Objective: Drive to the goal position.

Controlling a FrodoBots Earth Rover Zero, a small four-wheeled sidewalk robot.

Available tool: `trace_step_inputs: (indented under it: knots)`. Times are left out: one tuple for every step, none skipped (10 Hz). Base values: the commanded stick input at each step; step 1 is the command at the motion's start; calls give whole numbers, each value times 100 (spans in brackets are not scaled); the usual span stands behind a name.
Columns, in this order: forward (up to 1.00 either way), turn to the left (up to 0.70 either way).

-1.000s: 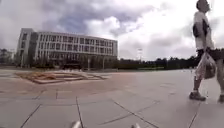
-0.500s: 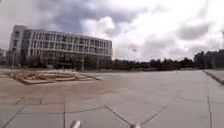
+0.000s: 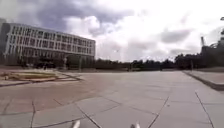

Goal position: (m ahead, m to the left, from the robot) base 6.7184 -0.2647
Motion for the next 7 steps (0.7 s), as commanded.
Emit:
trace_step_inputs:
  knots:
    - [70,0]
    - [70,0]
    - [70,0]
    - [70,0]
    - [70,0]
    - [70,0]
    - [70,0]
